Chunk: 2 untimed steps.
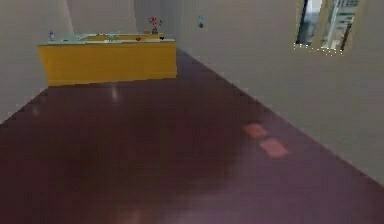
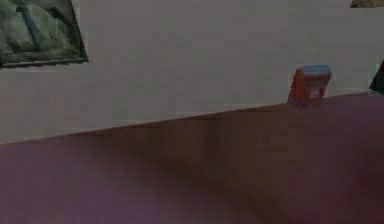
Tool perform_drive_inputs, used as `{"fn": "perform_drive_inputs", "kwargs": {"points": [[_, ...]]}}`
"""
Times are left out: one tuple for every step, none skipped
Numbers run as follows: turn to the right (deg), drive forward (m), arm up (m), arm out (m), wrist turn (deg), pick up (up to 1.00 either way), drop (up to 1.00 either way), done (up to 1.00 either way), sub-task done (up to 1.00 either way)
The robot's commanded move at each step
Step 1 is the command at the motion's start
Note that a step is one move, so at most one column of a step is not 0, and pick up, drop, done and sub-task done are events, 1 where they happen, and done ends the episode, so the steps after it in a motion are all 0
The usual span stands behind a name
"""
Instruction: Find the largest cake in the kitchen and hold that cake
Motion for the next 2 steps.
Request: {"fn": "perform_drive_inputs", "kwargs": {"points": [[0.0, 1.0, 0.0, 0.0, 0.0, 0.0, 0.0, 0.0, 0.0], [0.0, 1.0, 0.0, 0.0, 0.0, 0.0, 0.0, 0.0, 0.0]]}}
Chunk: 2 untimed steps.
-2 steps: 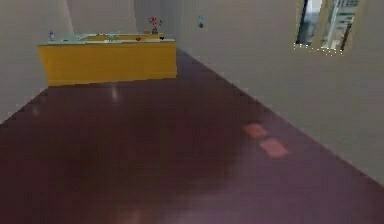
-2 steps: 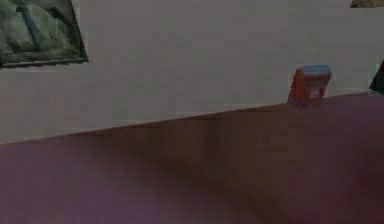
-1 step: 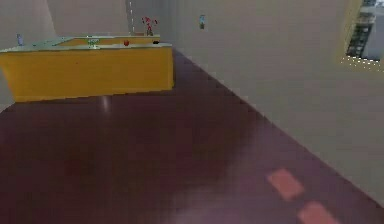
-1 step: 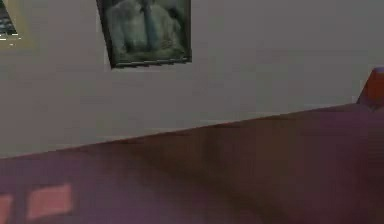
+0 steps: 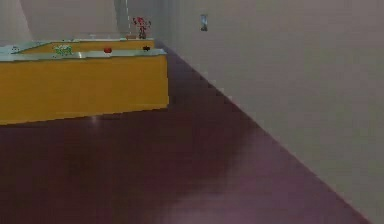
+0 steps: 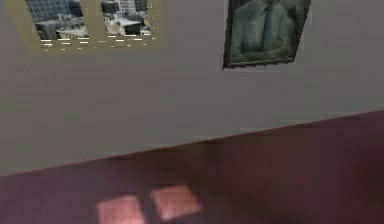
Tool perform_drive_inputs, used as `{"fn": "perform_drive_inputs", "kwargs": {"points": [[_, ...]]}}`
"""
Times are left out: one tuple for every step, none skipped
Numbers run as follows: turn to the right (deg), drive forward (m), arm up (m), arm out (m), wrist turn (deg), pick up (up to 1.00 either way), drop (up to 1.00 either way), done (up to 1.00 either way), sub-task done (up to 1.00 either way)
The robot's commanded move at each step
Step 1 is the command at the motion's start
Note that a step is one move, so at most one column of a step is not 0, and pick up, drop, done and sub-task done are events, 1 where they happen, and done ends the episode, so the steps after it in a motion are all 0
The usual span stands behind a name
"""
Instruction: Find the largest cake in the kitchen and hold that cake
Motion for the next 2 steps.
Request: {"fn": "perform_drive_inputs", "kwargs": {"points": [[0.0, 1.0, 0.0, 0.0, 0.0, 0.0, 0.0, 0.0, 0.0], [0.0, 1.0, 0.0, 0.0, 0.0, 0.0, 0.0, 0.0, 0.0]]}}
